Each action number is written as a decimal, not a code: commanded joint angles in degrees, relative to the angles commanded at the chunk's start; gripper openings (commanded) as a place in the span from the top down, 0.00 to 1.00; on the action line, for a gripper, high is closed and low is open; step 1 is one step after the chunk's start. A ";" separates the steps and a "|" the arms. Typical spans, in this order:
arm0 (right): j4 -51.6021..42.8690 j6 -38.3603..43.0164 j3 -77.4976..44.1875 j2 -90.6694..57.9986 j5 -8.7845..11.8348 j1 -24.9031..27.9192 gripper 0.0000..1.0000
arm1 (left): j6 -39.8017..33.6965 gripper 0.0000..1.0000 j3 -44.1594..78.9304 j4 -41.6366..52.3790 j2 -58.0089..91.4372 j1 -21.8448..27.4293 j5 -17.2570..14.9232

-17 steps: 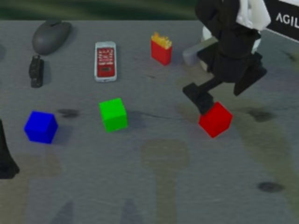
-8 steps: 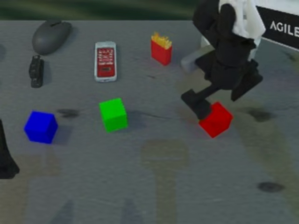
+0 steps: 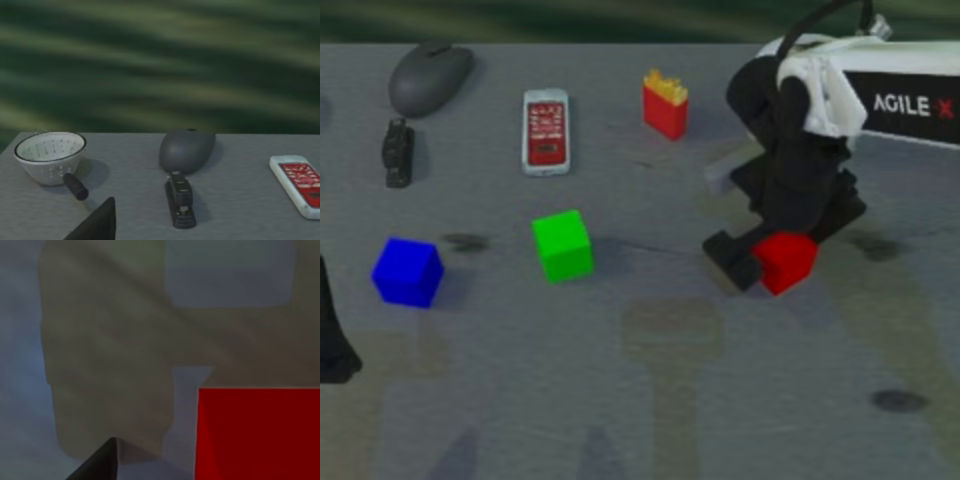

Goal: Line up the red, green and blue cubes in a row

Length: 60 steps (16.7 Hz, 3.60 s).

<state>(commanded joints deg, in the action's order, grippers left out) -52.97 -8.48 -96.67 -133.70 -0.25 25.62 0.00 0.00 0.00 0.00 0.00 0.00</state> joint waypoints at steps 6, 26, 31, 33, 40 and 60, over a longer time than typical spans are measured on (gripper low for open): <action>0.00 0.00 0.00 0.00 0.00 0.00 0.30 | 0.00 0.00 0.00 0.00 0.00 0.00 0.00; -1.45 0.05 -1.29 1.64 0.22 0.05 1.00 | 0.00 0.00 0.00 0.00 0.00 0.00 0.00; -11.49 0.09 -7.69 4.51 0.26 0.29 1.00 | 0.00 0.00 0.00 0.00 0.00 0.00 0.00; -13.70 0.06 -9.35 5.57 0.26 0.36 1.00 | 0.00 0.00 0.00 0.00 0.00 0.00 0.00; -15.03 1.62 -11.26 4.20 0.23 0.88 1.00 | 0.00 0.00 0.00 0.00 0.00 0.00 0.00; -58.60 59.31 -95.67 -36.66 -1.31 25.81 1.00 | 0.00 0.00 0.00 0.00 0.00 0.00 0.00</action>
<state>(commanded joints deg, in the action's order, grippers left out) -111.57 50.84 -192.34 -170.36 -1.56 51.43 0.00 0.00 0.00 0.00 0.00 0.00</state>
